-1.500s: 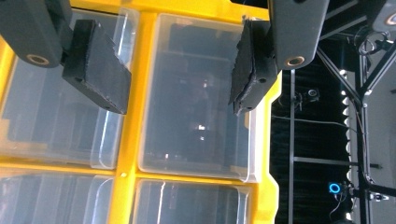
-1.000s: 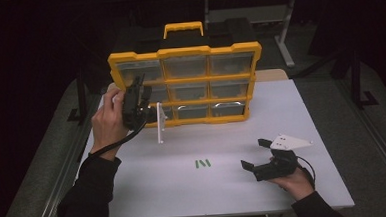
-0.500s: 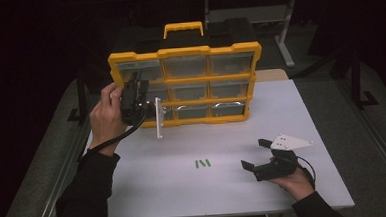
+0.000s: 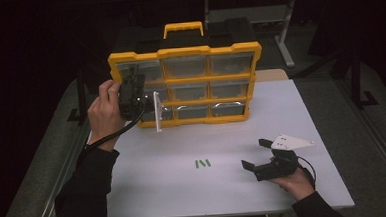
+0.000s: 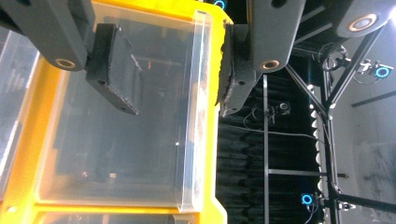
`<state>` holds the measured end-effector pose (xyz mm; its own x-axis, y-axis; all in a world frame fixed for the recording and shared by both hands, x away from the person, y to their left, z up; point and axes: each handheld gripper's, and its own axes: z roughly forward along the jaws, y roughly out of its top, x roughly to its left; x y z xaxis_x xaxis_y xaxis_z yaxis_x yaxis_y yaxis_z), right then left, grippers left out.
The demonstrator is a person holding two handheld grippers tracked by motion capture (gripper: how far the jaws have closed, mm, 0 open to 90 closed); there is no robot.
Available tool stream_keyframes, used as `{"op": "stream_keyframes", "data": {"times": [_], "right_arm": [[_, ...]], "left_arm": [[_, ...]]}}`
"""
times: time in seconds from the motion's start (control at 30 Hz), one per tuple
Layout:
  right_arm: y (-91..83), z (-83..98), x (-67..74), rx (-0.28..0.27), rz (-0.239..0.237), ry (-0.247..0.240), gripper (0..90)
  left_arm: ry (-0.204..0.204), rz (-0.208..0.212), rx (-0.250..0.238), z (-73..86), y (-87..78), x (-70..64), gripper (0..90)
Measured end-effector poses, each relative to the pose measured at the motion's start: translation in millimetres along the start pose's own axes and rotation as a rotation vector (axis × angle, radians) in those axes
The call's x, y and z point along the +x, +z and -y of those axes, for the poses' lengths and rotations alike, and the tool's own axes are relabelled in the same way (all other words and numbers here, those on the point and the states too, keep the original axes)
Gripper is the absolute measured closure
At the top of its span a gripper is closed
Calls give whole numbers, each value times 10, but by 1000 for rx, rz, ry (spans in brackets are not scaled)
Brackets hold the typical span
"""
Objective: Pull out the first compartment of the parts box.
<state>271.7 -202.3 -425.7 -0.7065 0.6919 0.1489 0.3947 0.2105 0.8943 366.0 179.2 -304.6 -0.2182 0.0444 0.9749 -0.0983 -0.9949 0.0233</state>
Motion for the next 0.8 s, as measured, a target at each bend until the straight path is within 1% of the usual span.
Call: {"op": "stream_keyframes", "data": {"times": [0.1, 0.17, 0.3, 0.53, 0.73, 0.8], "right_arm": [[3, 1, 1, 2, -1, 4, 0], [1, 4, -1, 4, -1, 2, 0], [-6, 6, -8, -2, -1, 4, 0], [-2, 7, -5, -1, -2, 4, 0], [-6, 7, -7, -2, -2, 2, 0], [-5, 6, -5, -3, -2, 2, 0]], "left_arm": [[5, 1, 13, 2, 24, 3, 540], [0, 1, 13, 5, 37, 4, 553], [5, -1, 16, 1, 51, 8, 578], [-1, -10, 23, -20, 68, 46, 626], [6, -8, 24, -26, 80, 71, 656], [7, -5, 30, -25, 84, 80, 680]]}}
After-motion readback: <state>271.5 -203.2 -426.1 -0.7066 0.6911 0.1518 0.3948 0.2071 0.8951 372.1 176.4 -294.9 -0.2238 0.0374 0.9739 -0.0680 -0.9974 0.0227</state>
